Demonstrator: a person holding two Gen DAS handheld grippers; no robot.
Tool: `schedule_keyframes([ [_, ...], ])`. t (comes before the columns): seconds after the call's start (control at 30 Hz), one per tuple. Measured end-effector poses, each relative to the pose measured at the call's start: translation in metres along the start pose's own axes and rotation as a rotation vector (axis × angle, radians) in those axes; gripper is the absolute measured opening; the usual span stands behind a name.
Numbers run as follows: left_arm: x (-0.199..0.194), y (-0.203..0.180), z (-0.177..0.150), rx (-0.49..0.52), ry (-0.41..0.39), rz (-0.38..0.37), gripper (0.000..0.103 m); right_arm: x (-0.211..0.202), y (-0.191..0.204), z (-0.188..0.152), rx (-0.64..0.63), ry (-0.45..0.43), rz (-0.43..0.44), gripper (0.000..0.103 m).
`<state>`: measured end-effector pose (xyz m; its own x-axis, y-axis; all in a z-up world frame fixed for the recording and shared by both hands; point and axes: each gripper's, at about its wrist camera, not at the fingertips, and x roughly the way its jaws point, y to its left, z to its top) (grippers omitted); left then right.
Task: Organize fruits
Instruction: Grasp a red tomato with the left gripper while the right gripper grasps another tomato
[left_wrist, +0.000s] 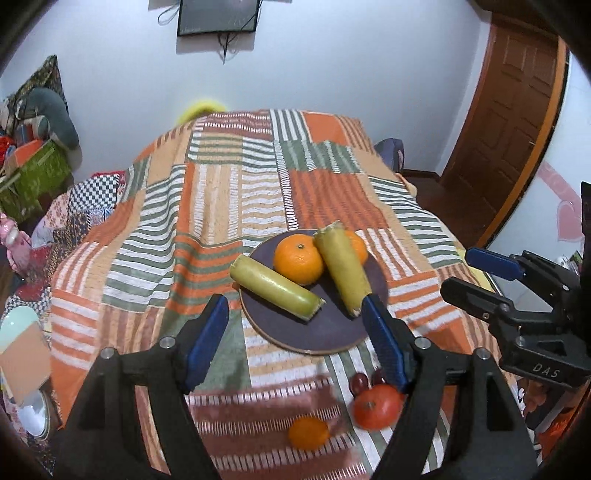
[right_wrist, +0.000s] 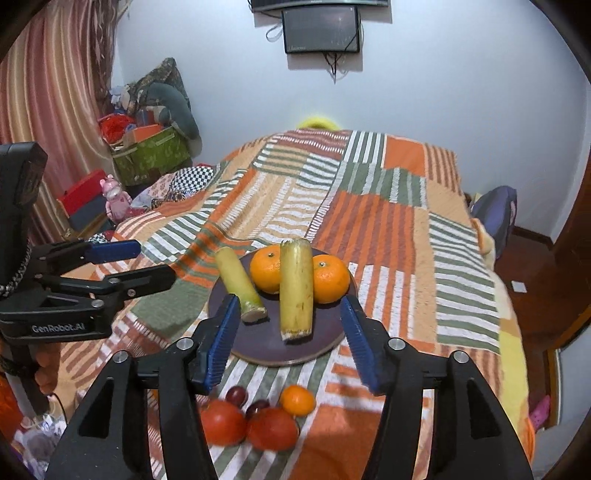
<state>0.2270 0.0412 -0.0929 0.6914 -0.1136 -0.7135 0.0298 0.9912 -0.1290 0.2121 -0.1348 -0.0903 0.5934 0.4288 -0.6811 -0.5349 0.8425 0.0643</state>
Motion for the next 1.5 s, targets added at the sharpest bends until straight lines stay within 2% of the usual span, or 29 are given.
schedule_keyframes([
  [0.13,-0.018,-0.011,-0.014,0.025,-0.007,-0.011,0.076,-0.017,0.003,-0.011,-0.004,-0.015,-0.012,0.060],
  [0.33,-0.022,-0.025,-0.036,0.060,0.010,-0.038,0.076,-0.021,0.001,-0.036,0.010,0.013,-0.017,0.061],
  [0.67,0.014,-0.047,-0.075,0.083,0.134,-0.102,0.076,-0.012,-0.008,-0.078,0.063,0.086,-0.015,0.061],
  [1.0,0.058,-0.061,-0.099,0.069,0.250,-0.149,0.076,0.001,-0.018,-0.103,0.110,0.147,-0.001,0.061],
  [1.07,0.062,-0.063,-0.101,0.068,0.257,-0.159,0.073,0.001,-0.019,-0.104,0.115,0.151,0.004,0.061],
  [1.3,0.073,-0.065,-0.103,0.065,0.278,-0.188,0.051,0.004,-0.014,-0.104,0.117,0.159,0.028,0.061],
  [1.5,0.068,-0.052,-0.102,0.037,0.273,-0.207,0.049,0.009,-0.007,-0.101,0.105,0.163,0.042,0.061],
])
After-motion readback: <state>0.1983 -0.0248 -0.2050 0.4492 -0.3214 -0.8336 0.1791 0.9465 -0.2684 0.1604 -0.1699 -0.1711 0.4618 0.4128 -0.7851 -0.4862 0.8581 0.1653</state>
